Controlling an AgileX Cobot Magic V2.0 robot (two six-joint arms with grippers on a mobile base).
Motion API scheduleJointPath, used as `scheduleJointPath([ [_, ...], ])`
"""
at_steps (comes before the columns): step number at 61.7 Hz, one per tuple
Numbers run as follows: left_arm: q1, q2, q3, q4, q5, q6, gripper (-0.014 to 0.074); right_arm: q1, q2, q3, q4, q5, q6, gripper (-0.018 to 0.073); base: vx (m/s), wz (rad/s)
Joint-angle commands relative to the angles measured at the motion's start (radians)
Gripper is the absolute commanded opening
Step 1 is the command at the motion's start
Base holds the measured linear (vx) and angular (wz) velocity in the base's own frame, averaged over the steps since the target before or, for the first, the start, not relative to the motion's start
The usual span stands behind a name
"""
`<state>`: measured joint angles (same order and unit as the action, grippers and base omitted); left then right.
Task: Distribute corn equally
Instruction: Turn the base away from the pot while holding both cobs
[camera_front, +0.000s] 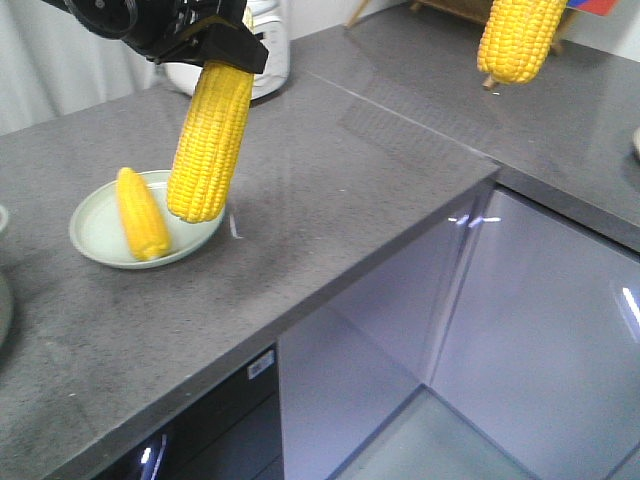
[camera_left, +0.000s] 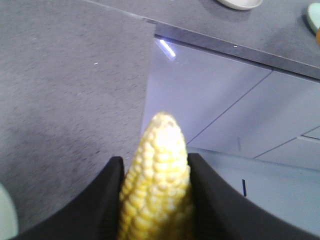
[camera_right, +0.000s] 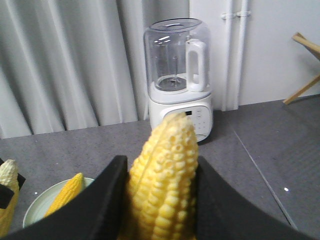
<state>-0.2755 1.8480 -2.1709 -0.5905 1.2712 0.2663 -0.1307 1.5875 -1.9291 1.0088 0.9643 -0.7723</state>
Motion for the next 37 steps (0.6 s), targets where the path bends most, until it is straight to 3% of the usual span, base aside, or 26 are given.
scheduleJointPath([
  [1,0.0,-0.052,-0.031,-0.042,-0.018,-0.005,-0.0008,-0.005,-0.036,-0.026,0.044,-0.047,-0.003,0.0007,-0.03,-0.4],
  [37,0.0,-0.052,-0.031,-0.042,-0.018,-0.005,-0.0008,-0.005,-0.036,-0.026,0.044,-0.047,-0.003,0.0007,-0.03,-0.39],
])
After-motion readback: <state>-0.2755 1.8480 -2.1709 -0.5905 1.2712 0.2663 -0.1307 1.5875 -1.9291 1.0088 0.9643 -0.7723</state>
